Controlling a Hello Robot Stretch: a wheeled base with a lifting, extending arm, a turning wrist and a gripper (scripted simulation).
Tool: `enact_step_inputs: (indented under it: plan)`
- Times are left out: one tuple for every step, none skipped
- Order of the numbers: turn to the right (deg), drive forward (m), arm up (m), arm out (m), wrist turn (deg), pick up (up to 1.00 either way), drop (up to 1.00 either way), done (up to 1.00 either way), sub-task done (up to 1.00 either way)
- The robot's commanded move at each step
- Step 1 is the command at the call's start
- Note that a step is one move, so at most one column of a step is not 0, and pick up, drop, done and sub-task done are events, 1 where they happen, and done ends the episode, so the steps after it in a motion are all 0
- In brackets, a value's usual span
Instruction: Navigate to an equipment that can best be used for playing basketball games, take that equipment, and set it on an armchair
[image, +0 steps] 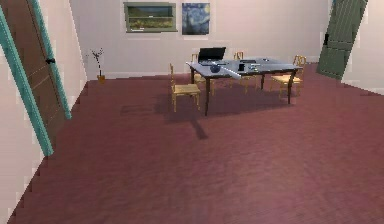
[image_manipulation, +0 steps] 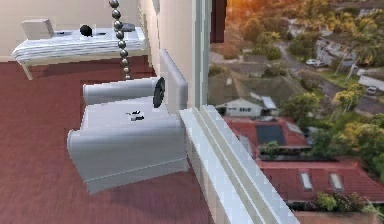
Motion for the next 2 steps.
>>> enact_step_inputs:
  plan:
    - [0.0,0.0,0.0,0.0,-12.0,0.0,0.0,0.0,0.0]
    - [0.0,0.0,-0.16,0.0,0.0,0.0,0.0,0.0,0.0]
